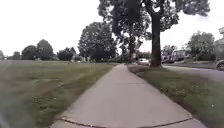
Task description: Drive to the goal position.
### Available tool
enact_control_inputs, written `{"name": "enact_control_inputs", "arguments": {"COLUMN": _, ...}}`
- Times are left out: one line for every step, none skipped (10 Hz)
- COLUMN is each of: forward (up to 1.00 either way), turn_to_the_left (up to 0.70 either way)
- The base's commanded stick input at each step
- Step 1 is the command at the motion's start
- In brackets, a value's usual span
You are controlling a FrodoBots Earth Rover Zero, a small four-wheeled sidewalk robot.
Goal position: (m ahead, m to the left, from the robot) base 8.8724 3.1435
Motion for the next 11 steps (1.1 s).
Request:
{"name": "enact_control_inputs", "arguments": {"forward": 0.70, "turn_to_the_left": 0.00}}
{"name": "enact_control_inputs", "arguments": {"forward": 0.70, "turn_to_the_left": 0.00}}
{"name": "enact_control_inputs", "arguments": {"forward": 0.70, "turn_to_the_left": 0.00}}
{"name": "enact_control_inputs", "arguments": {"forward": 0.70, "turn_to_the_left": 0.00}}
{"name": "enact_control_inputs", "arguments": {"forward": 0.70, "turn_to_the_left": 0.00}}
{"name": "enact_control_inputs", "arguments": {"forward": 0.70, "turn_to_the_left": 0.00}}
{"name": "enact_control_inputs", "arguments": {"forward": 0.70, "turn_to_the_left": 0.00}}
{"name": "enact_control_inputs", "arguments": {"forward": 0.70, "turn_to_the_left": 0.00}}
{"name": "enact_control_inputs", "arguments": {"forward": 0.70, "turn_to_the_left": 0.00}}
{"name": "enact_control_inputs", "arguments": {"forward": 0.70, "turn_to_the_left": 0.00}}
{"name": "enact_control_inputs", "arguments": {"forward": 0.70, "turn_to_the_left": 0.00}}
